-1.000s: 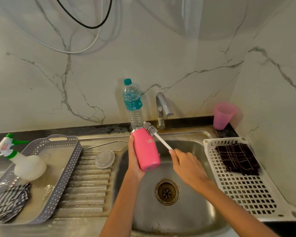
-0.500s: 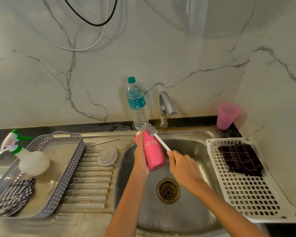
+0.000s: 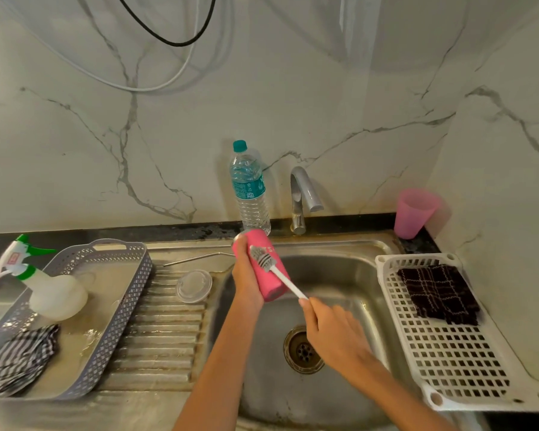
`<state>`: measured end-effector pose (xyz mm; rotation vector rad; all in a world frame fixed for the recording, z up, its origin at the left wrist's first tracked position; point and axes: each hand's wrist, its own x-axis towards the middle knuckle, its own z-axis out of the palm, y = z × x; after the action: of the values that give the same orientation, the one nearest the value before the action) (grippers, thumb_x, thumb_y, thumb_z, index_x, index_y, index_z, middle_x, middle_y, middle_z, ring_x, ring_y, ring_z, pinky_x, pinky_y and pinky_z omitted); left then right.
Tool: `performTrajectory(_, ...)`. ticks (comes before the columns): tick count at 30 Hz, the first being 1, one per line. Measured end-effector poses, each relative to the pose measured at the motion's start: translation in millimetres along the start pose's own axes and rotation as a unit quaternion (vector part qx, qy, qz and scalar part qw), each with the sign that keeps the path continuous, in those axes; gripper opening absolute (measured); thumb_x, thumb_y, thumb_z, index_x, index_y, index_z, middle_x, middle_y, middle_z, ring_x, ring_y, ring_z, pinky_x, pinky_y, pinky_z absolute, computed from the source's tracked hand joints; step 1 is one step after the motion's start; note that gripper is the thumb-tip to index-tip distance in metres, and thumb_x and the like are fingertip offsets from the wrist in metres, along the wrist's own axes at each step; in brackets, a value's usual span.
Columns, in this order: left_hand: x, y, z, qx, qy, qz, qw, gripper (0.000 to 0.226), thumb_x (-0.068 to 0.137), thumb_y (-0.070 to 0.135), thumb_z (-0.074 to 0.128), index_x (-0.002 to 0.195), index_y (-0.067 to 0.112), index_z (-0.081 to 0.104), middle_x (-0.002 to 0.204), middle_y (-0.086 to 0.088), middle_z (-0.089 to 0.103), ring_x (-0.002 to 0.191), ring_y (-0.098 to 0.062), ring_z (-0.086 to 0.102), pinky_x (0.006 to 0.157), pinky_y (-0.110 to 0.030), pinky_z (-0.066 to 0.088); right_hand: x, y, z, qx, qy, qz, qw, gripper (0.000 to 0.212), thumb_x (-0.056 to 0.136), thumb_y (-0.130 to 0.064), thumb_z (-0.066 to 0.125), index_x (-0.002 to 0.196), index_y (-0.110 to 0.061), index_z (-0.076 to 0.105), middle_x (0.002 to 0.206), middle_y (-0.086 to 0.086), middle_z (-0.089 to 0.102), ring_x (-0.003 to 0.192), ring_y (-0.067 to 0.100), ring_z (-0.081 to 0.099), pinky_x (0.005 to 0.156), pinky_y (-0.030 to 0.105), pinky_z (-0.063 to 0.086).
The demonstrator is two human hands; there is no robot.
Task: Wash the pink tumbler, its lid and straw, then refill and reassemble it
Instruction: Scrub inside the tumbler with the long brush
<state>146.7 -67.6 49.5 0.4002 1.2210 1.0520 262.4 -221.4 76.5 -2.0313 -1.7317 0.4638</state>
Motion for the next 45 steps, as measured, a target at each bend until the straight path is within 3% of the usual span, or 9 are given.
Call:
performTrajectory(5,-14,-16,10,0.014,-0.003,0.035,0.999,0.082,0.07,0.08,0.061,0.124,0.018,0.054,0.11,-0.013,0.068,0.097,-0.031,0.069,0.086,-0.05,0.058,37,-7,-10,0.004,0.026,0.019,0.999,0.043,0.102,-0.046,0.02,0.09,-0.02,0.052,0.076,0.004,0.062,0.074,0.027,0.061,0.06,0.033,0.038)
performTrajectory(9,-2,1,-1,0.002,0.025,0.041,0.999,0.117,0.035,0.094,0.064,0.125,0.021,0.054,0.107,-0.014,0.071,0.091,-0.033,0.072,0.083,-0.055,0.058,-5,8,-1,-0.007,0.004,0.011,1.0,0.042,0.101,-0.048,0.019,0.082,-0.022,0.047,0.063,-0.003,0.053,0.062,0.024,0.056,0.057,0.033,0.037)
performTrajectory(14,-9,-14,8,0.034,0.011,0.062,0.997,0.077,0.073,0.079,0.059,0.123,0.021,0.052,0.108,-0.012,0.069,0.094,-0.031,0.07,0.083,-0.049,0.059,33,3,-7,0.02,0.029,0.017,0.999,0.039,0.102,-0.045,0.022,0.077,-0.024,0.042,0.058,-0.005,0.047,0.053,0.017,0.045,0.052,0.032,0.034)
performTrajectory(19,9,8,-1,0.003,0.03,0.062,0.998,0.093,0.059,0.086,0.062,0.126,0.021,0.054,0.105,-0.013,0.071,0.088,-0.031,0.073,0.081,-0.054,0.059,-6,11,3,0.015,0.006,0.024,1.0,0.043,0.101,-0.048,0.018,0.082,-0.023,0.048,0.067,0.001,0.059,0.064,0.024,0.059,0.059,0.037,0.045)
performTrajectory(24,-8,-20,13,0.04,0.009,0.059,0.997,0.08,0.073,0.08,0.059,0.126,0.021,0.05,0.108,-0.012,0.069,0.093,-0.031,0.071,0.084,-0.052,0.058,41,5,-10,0.033,0.02,0.037,0.999,0.04,0.102,-0.044,0.022,0.082,-0.021,0.047,0.061,-0.005,0.049,0.057,0.016,0.048,0.056,0.031,0.033)
performTrajectory(28,5,16,4,-0.018,0.019,0.046,0.999,0.074,0.078,0.076,0.057,0.124,0.019,0.053,0.102,-0.013,0.071,0.085,-0.027,0.074,0.075,-0.044,0.061,-2,14,-4,-0.013,0.002,0.008,1.0,0.044,0.102,-0.045,0.021,0.087,-0.02,0.053,0.065,-0.001,0.056,0.064,0.025,0.058,0.058,0.032,0.034)
performTrajectory(33,-11,-8,13,0.056,-0.028,0.056,0.996,0.105,0.045,0.09,0.066,0.124,0.022,0.05,0.108,-0.014,0.07,0.094,-0.033,0.072,0.084,-0.055,0.057,34,12,-12,0.025,0.023,0.03,0.999,0.041,0.101,-0.047,0.021,0.081,-0.022,0.047,0.061,-0.002,0.051,0.06,0.025,0.051,0.057,0.032,0.035)
performTrajectory(39,5,26,7,0.044,0.025,0.074,0.996,0.07,0.079,0.073,0.059,0.119,0.017,0.055,0.103,-0.012,0.07,0.085,-0.027,0.073,0.071,-0.039,0.061,-10,15,-5,-0.008,0.003,-0.002,1.0,0.041,0.102,-0.045,0.02,0.086,-0.023,0.05,0.059,-0.005,0.052,0.052,0.019,0.052,0.052,0.031,0.039)
performTrajectory(45,-11,3,19,0.061,-0.011,0.04,0.997,0.098,0.054,0.089,0.063,0.125,0.023,0.053,0.11,-0.012,0.069,0.094,-0.031,0.071,0.08,-0.049,0.059,33,4,-12,-0.023,0.036,0.01,0.999,0.037,0.103,-0.044,0.021,0.085,-0.022,0.044,0.058,-0.005,0.045,0.052,0.019,0.044,0.051,0.032,0.031)
